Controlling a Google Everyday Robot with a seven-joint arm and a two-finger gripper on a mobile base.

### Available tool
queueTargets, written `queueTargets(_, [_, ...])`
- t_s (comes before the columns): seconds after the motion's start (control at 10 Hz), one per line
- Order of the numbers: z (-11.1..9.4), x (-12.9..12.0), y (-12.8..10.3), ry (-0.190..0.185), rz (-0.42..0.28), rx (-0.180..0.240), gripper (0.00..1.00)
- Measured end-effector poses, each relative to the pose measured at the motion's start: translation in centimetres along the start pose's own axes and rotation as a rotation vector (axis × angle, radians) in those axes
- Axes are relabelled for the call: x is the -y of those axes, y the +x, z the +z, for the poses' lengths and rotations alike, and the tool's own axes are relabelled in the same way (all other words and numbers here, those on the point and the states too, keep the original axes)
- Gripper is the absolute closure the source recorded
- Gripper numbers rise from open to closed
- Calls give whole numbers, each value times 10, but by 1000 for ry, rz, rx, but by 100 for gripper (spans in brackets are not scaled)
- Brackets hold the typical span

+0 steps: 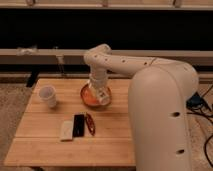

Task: Place the bottle in the ceramic bowl

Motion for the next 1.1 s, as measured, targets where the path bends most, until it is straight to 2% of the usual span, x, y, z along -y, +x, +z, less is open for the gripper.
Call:
queueTargets(0.2, [10,10,-19,-1,-3,-16,21])
queueTargets(0.5, [37,22,-24,10,23,-57,20])
queueTargets(0.7, [46,30,-22,-6,63,-67,20])
queueTargets(0.8, [42,39,-19,-80,108,-45,20])
queueTargets(0.9, [31,44,-17,-119,123,-19,20])
queueTargets(1.1, [30,41,-18,-121,119,-16,20])
